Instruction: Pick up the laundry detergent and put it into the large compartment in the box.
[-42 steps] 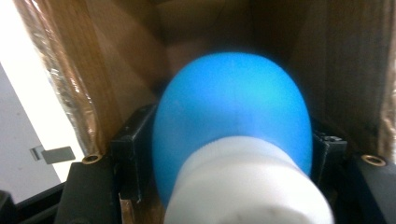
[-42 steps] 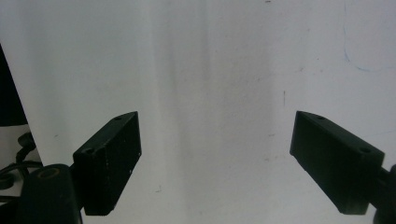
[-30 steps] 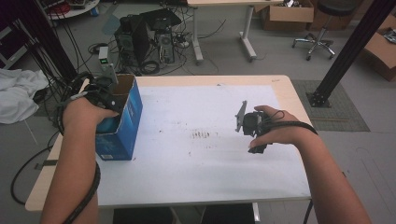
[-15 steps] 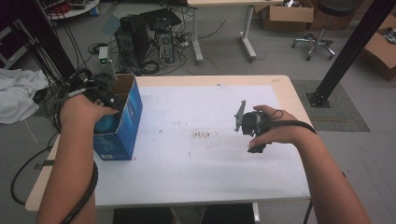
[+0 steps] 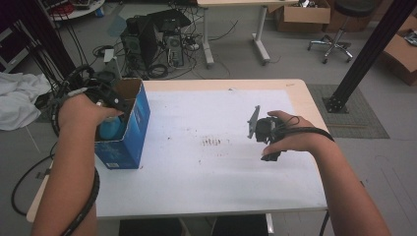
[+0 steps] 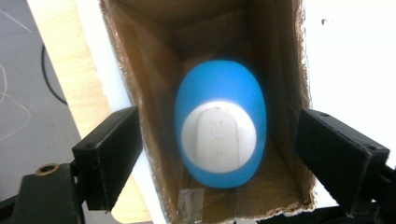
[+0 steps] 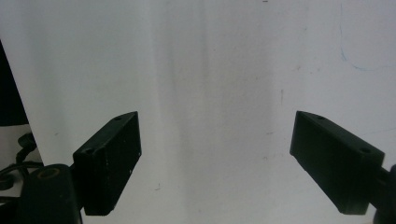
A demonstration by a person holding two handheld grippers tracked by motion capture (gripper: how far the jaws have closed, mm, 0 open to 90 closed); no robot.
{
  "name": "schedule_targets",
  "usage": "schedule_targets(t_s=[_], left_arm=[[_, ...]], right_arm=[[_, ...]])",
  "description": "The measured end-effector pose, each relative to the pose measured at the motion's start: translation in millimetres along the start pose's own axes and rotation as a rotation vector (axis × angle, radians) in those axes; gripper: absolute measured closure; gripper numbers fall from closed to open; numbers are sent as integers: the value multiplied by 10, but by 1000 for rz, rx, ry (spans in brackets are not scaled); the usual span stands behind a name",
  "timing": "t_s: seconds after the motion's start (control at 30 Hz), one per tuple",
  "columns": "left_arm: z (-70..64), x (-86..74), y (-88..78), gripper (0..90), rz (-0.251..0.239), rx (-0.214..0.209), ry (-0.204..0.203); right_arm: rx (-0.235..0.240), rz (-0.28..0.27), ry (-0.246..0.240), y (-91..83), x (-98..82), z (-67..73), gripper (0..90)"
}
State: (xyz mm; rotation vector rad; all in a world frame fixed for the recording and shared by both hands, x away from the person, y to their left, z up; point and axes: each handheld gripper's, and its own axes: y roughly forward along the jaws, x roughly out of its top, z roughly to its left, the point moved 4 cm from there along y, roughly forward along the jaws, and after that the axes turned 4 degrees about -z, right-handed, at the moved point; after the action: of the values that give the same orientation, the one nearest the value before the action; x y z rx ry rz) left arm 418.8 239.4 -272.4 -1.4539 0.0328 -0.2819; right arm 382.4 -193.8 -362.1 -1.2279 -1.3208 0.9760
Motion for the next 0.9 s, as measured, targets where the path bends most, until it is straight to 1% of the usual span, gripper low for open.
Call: schedule_targets(t_s=[0.07,0.17,0.2,0.23,0.33,0.43,0.47,0.6,0.7,0.83,0.9], left_arm=[[-3,2,-20,149,6,12,7],[-14,3,-33,129,5,13,16],[-19,3,-38,129,7,20,19],[-22,4,-49,113,9,24,25],[-29,12,-87,101,-3,28,32],[-31,15,-127,64,0,39,40],[-37,21,-159,57,-10,37,45],[-46,24,-205,50,-17,42,52],[-44,22,-239,16,-13,49,61],[-55,25,-289,1,-31,55,74],[-84,34,-325,1,-46,54,94]], right_arm=[[-1,0,1,-2,0,3,165],[-4,-3,3,-4,-1,3,165],[-6,-1,2,-9,-2,0,165],[-8,-1,10,-13,-7,2,165],[-6,0,11,-17,-13,2,165],[-8,0,12,-33,-16,4,165],[-10,-2,13,-39,-15,5,165],[-10,3,10,-53,-13,4,165],[-10,9,5,-59,-6,6,165],[-8,9,5,-61,3,10,165],[-6,13,4,-63,5,6,165]])
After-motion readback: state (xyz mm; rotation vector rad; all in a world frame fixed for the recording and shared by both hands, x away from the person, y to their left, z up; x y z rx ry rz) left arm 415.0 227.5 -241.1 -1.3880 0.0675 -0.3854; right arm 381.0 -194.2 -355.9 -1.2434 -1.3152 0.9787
